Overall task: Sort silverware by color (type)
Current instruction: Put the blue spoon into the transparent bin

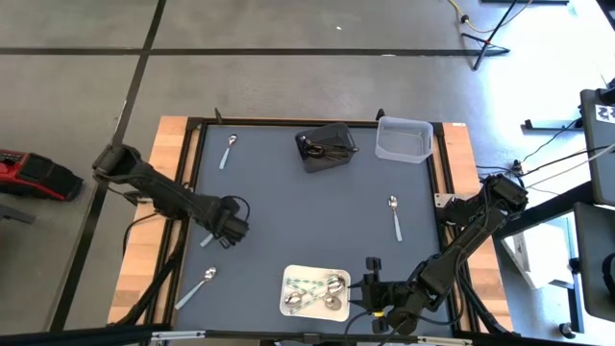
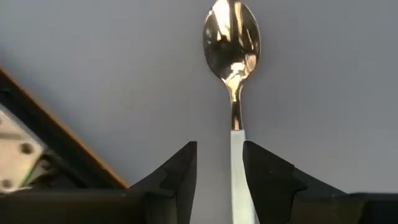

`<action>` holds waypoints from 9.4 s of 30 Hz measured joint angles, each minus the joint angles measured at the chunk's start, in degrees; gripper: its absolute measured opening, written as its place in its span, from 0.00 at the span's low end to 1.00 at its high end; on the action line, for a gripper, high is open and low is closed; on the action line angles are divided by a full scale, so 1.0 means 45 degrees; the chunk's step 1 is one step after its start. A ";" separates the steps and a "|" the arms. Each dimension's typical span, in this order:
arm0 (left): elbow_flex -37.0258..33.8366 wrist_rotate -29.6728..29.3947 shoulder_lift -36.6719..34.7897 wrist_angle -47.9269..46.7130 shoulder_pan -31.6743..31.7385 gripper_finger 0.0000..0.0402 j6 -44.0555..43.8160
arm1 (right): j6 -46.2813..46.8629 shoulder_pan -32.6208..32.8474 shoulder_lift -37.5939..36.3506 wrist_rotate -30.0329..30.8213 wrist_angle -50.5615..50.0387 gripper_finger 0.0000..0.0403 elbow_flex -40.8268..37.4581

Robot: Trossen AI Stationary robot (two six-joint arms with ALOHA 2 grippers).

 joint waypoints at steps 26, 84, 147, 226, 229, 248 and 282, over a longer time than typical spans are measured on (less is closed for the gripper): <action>-0.0834 -0.0712 -0.0241 0.2466 -0.0278 0.06 0.1418 | 0.0051 -0.0269 -0.0023 -0.1169 0.0081 0.37 0.0000; 0.1586 -1.0264 0.1290 1.6012 -0.0489 0.10 1.7394 | -0.9022 -0.6735 0.0029 0.2625 0.6649 0.26 0.0000; 0.1579 -0.9821 0.0022 1.0268 -0.0076 0.33 1.4693 | -0.4965 -2.0537 -0.2635 0.0365 -0.8948 0.01 0.0000; 0.1584 -0.8775 0.0027 1.0409 -0.0198 0.33 1.4386 | 0.3022 -1.0754 -0.2856 -0.7906 -0.6823 0.27 -0.5629; 0.1589 -0.8775 0.0027 1.0409 -0.0198 0.33 1.4369 | 0.2616 -1.0754 -0.2846 -0.7911 -0.6774 0.17 -0.5639; 0.1593 -0.8775 0.0027 1.0447 -0.0198 0.33 1.4343 | -0.0387 -1.0787 -0.3372 -0.5589 -0.7603 0.01 -0.4272; 0.1593 -0.8770 0.0027 1.0471 -0.0198 0.33 1.4268 | -0.9325 -2.0536 -0.3522 -0.0945 -0.3567 0.04 -0.2589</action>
